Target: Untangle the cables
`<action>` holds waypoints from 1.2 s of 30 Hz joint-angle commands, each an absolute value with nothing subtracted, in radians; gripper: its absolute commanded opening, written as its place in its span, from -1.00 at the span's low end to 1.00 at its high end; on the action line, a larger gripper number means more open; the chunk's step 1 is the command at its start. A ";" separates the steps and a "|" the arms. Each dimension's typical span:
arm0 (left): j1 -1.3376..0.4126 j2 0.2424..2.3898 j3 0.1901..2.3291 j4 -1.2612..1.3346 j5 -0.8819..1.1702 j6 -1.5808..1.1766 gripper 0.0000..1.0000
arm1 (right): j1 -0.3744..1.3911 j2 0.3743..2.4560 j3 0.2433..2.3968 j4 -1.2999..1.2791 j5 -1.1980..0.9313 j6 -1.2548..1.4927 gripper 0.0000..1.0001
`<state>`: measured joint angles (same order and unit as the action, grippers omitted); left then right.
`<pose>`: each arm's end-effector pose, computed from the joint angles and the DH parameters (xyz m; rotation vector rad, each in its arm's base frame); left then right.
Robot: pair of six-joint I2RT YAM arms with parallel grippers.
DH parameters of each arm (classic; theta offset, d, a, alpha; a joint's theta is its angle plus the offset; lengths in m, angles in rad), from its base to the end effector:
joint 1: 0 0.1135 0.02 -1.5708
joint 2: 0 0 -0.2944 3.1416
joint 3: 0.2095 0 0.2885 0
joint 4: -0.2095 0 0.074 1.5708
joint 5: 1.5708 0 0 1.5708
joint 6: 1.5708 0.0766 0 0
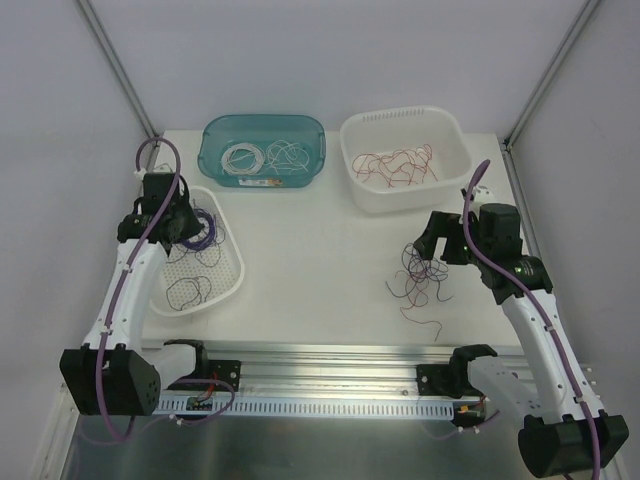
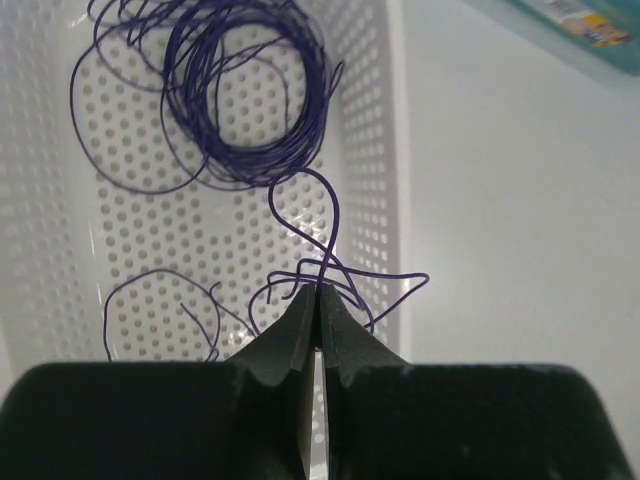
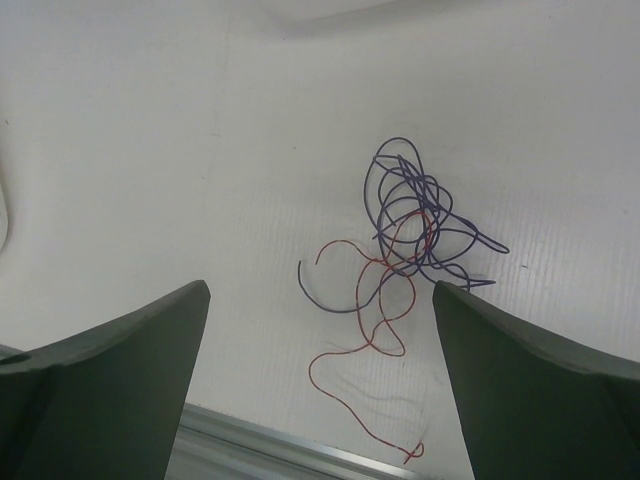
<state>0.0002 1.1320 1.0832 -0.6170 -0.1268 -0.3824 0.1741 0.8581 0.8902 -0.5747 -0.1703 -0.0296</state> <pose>0.2977 0.0097 0.3335 -0.4916 2.1763 -0.0669 0.2298 0.0536 0.3281 -0.3162 2.0922 0.2661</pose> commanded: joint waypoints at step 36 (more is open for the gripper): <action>-0.256 0.916 0.948 -0.601 0.140 -0.388 0.98 | 0.186 1.212 0.584 -0.364 -0.121 0.193 -0.17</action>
<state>-0.2005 0.9001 0.9234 -0.6296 0.1280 -0.3752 0.1749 1.1835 0.5900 -0.4511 -0.0929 0.1833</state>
